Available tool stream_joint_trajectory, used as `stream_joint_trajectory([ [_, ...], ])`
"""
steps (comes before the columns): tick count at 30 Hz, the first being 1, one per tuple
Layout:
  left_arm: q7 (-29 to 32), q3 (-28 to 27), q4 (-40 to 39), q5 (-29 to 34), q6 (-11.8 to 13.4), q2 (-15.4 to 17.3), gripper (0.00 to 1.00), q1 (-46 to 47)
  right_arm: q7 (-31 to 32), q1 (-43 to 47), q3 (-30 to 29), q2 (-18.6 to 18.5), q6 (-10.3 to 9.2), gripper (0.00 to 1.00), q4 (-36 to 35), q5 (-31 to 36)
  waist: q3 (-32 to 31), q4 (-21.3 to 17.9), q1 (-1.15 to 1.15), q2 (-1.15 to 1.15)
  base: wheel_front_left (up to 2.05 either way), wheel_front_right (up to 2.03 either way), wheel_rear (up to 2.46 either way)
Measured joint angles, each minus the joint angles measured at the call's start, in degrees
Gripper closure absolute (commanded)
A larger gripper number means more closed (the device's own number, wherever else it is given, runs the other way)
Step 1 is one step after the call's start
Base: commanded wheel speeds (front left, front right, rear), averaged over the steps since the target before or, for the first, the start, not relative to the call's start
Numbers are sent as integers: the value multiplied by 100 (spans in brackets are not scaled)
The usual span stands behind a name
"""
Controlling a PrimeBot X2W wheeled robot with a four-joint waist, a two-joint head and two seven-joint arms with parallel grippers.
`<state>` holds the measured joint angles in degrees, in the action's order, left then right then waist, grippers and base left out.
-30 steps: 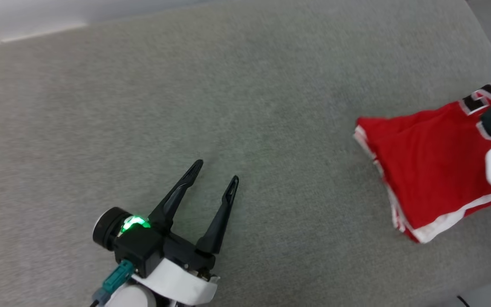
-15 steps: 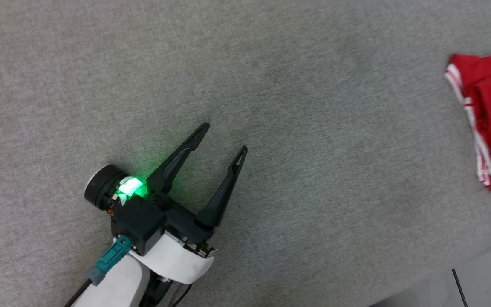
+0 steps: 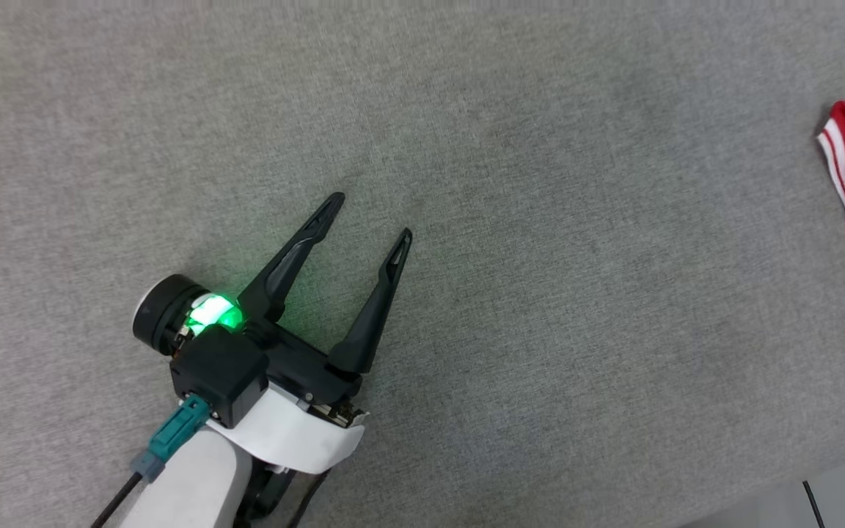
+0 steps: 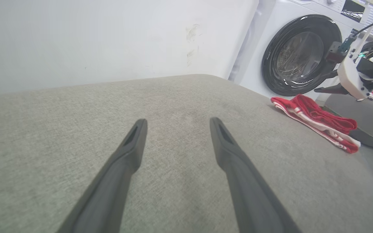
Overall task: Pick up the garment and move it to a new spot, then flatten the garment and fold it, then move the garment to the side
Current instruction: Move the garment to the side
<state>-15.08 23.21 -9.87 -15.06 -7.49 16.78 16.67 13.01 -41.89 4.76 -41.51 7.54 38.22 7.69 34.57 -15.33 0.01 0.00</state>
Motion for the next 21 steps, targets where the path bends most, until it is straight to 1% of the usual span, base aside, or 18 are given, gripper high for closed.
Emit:
stream_joint_trajectory([
  [4,1,-300,42,-35,0,-221,0,-139,-243,-74,-157,142,-1,0,-235,-8,-324,56,0,0,0,0,0],
  [8,1,-812,66,-151,8,-488,0,-404,-543,-64,-287,443,0,0,-676,-145,-741,137,0,0,0,0,0],
  [11,1,-1216,74,-109,9,-583,0,-622,-754,43,-405,630,-1,0,-1106,-194,-1083,218,-1,0,0,0,0],
  [14,0,-1616,104,-101,10,-708,0,-847,-967,349,-452,931,-1,0,-1495,-279,-1410,325,-1,0,0,0,0],
  [18,1,-2006,196,-119,10,-888,0,-1107,-1241,893,-548,1501,0,0,-1939,-719,-1810,513,-1,0,0,0,0],
  [21,0,-2217,229,-85,10,-1009,0,-1257,-1451,1382,-686,1908,-3,0,-2303,-1221,-2076,689,-1,0,0,0,0],
])
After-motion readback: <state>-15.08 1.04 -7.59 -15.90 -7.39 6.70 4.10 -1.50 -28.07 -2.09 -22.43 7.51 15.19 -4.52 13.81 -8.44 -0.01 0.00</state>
